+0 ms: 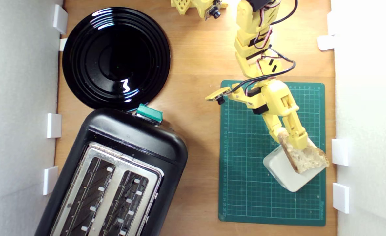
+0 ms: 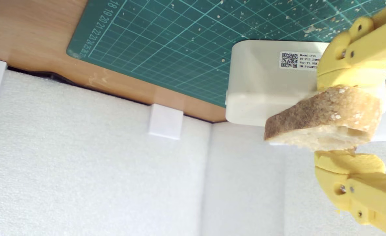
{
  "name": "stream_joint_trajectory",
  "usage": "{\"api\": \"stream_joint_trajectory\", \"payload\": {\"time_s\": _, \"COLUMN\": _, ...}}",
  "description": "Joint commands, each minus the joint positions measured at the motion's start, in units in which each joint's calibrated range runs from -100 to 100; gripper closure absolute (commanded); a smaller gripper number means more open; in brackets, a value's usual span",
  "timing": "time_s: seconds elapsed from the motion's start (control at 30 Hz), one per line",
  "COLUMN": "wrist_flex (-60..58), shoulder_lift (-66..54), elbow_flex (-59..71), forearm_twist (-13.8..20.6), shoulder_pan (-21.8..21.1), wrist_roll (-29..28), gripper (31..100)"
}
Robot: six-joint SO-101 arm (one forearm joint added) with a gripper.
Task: Pick bread and place in toaster
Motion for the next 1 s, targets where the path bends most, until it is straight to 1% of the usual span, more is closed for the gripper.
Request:
{"api": "stream_joint_trajectory", "payload": {"time_s": 0.0, "wrist_flex": -0.94, "shoulder_lift": -0.82, "elbow_flex": -2.0, "forearm_twist": -0.16, "shoulder_pan": 0.39, "wrist_roll": -0.21, "gripper": 61.7}}
{"api": "stream_joint_trajectory", "payload": {"time_s": 0.17, "wrist_flex": -0.94, "shoulder_lift": -0.82, "elbow_flex": -1.91, "forearm_twist": -0.16, "shoulder_pan": 0.39, "wrist_roll": -0.26, "gripper": 69.6}}
{"api": "stream_joint_trajectory", "payload": {"time_s": 0.3, "wrist_flex": -0.94, "shoulder_lift": -0.82, "elbow_flex": -1.91, "forearm_twist": -0.16, "shoulder_pan": 0.39, "wrist_roll": -0.26, "gripper": 72.8}}
{"api": "stream_joint_trajectory", "payload": {"time_s": 0.97, "wrist_flex": -1.54, "shoulder_lift": -1.48, "elbow_flex": -1.46, "forearm_twist": -0.25, "shoulder_pan": 0.47, "wrist_roll": 0.26, "gripper": 73.1}}
